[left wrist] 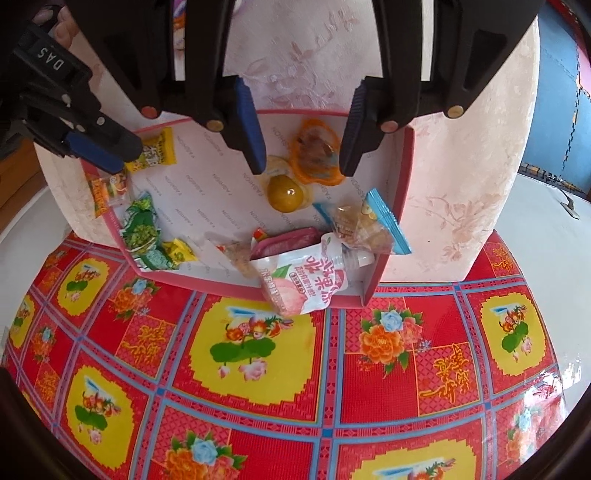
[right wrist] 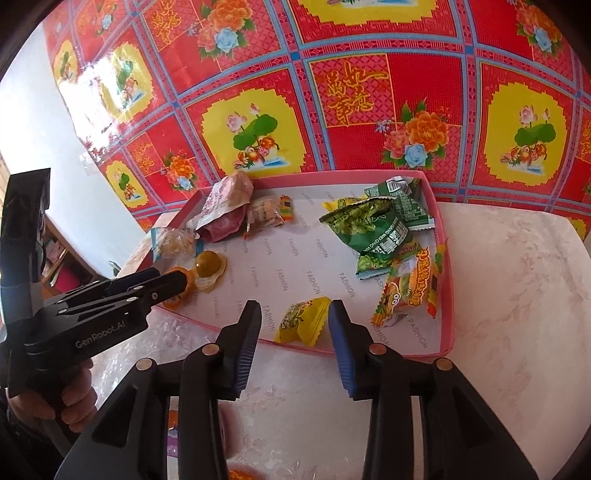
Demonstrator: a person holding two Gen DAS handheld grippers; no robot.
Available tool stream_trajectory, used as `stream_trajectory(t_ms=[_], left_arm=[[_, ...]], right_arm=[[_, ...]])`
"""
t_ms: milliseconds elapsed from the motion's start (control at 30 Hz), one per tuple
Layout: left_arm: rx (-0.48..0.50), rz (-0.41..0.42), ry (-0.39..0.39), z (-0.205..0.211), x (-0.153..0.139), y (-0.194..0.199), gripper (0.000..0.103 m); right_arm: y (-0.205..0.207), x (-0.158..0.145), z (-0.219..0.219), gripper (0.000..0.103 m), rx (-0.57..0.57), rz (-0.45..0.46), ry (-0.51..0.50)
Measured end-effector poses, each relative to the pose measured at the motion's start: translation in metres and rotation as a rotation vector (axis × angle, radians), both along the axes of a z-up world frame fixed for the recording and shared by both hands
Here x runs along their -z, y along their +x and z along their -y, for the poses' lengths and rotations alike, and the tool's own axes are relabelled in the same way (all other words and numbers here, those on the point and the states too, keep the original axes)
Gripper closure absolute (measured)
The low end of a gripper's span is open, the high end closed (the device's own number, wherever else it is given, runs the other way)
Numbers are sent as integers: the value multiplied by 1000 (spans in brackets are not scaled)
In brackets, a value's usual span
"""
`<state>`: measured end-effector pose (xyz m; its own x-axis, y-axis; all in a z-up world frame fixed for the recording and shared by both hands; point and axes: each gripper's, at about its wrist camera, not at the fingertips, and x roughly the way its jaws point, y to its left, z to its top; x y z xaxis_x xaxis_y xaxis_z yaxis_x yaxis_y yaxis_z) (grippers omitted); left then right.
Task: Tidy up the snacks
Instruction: 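Release the egg candy in the box while the right gripper releases the yellow candy, then grasp the purple tin with the left gripper while the right grasps the rice-cracker bag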
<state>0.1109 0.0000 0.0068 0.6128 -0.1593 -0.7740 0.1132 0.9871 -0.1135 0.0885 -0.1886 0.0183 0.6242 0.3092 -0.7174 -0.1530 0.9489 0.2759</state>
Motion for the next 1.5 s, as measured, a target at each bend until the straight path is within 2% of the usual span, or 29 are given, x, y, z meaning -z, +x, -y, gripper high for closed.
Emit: stream_trajectory(t_ms=[500,600,867,1200,1500], left_arm=[[8,11,-50,1,-17,-34,60],[13,13,-46,4,-18,-41,58],[17,14,-40,4,-22,-59,56],[25,3,-18,2,-19,-91,55],[2,-20,-23,-7,-14,-110,55]], right_arm=[[-28,-12,9,61,23,31,-5],[-35,-14,11,58,29,30,-3],[-58,-22,11,58,32,20,4],[-93,-27,-4,58,1,-21,-31],[-119,-16,-19,58,-38,-87,-65]])
